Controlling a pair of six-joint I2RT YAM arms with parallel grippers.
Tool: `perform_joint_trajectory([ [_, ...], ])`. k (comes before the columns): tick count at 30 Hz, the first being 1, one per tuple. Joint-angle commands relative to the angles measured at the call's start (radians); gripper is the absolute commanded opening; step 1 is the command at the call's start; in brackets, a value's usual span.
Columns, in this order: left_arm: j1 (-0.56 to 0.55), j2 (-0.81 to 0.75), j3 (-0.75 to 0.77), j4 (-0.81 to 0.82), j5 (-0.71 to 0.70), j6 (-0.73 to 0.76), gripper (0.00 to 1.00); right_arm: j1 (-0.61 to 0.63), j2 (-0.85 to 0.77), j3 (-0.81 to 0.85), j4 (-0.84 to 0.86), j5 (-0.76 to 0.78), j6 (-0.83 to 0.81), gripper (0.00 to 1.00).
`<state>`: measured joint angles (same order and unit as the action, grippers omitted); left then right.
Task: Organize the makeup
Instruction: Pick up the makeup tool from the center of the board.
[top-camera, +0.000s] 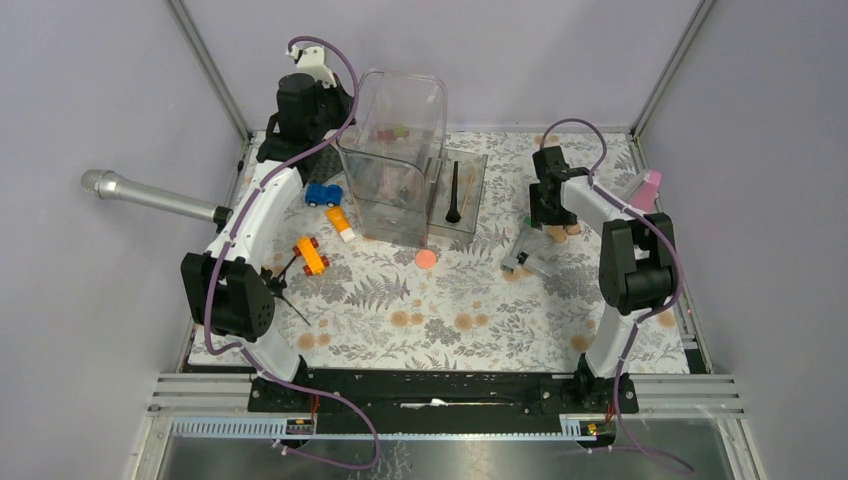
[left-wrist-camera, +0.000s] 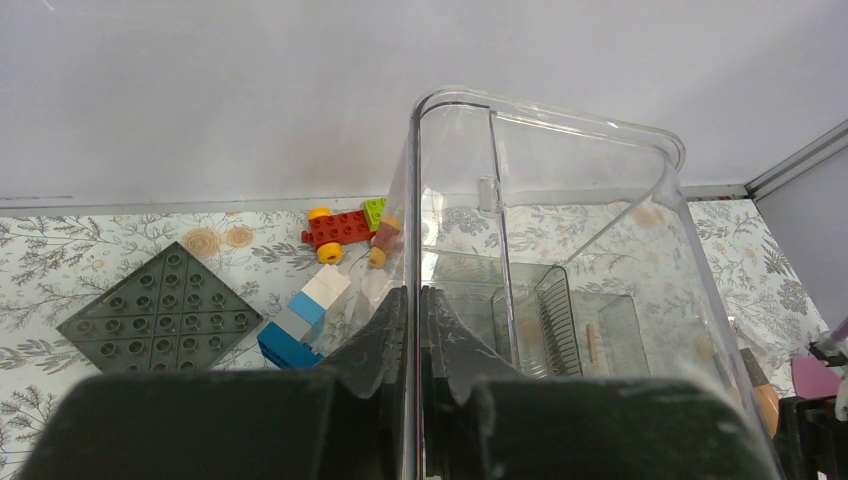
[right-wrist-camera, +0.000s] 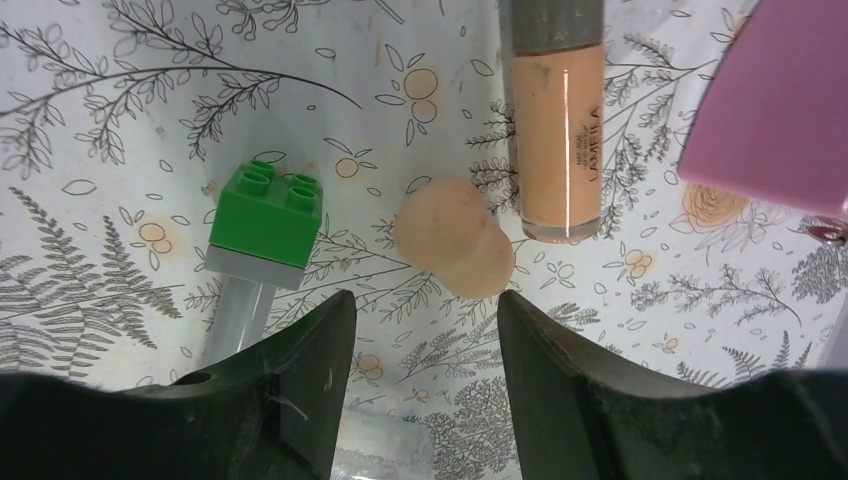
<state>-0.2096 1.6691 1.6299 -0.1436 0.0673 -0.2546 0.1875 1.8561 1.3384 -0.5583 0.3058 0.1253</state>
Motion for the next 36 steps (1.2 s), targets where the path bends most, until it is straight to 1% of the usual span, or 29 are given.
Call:
perform_joint_trajectory([
  [1, -0.022, 0.049, -0.023, -0.166, 0.074, -0.002, 0.05, -0.017, 0.025, -0.009, 0.032, -0.029, -0.111, 0.61],
  [7, -0.022, 0.049, -0.025, -0.166, 0.063, 0.003, 0.05, -0.045, 0.071, -0.006, 0.032, -0.074, -0.214, 0.61],
  [13, -0.022, 0.052, -0.025, -0.166, 0.062, 0.005, 0.05, -0.070, 0.110, 0.009, 0.019, -0.094, -0.242, 0.59],
  [16, -0.023, 0.054, -0.025, -0.166, 0.064, 0.005, 0.05, -0.072, 0.123, 0.018, 0.016, -0.112, -0.239, 0.52],
  [19, -0.024, 0.054, -0.024, -0.166, 0.062, 0.006, 0.05, -0.072, 0.127, 0.018, 0.014, -0.107, -0.225, 0.44],
  [21, -0.024, 0.054, -0.025, -0.166, 0.065, 0.005, 0.05, -0.072, 0.120, 0.023, 0.007, -0.098, -0.210, 0.41],
  [23, -0.024, 0.053, -0.026, -0.167, 0.063, 0.006, 0.05, -0.072, 0.104, 0.032, 0.000, -0.090, -0.185, 0.35],
  [25, -0.024, 0.052, -0.026, -0.166, 0.063, 0.006, 0.05, -0.070, 0.081, 0.041, -0.002, -0.112, -0.161, 0.32],
  [27, -0.025, 0.051, -0.027, -0.166, 0.062, 0.006, 0.05, -0.070, 0.053, 0.061, -0.001, -0.152, -0.134, 0.31],
  [32, -0.025, 0.052, -0.027, -0.166, 0.060, 0.008, 0.05, -0.042, -0.033, 0.136, 0.004, -0.270, 0.023, 0.30],
  [34, -0.025, 0.051, -0.027, -0.166, 0.059, 0.008, 0.05, -0.032, -0.076, 0.146, 0.046, -0.362, 0.117, 0.31],
  [36, -0.025, 0.050, -0.026, -0.165, 0.058, 0.009, 0.05, -0.026, -0.118, 0.119, 0.155, -0.502, 0.238, 0.31],
])
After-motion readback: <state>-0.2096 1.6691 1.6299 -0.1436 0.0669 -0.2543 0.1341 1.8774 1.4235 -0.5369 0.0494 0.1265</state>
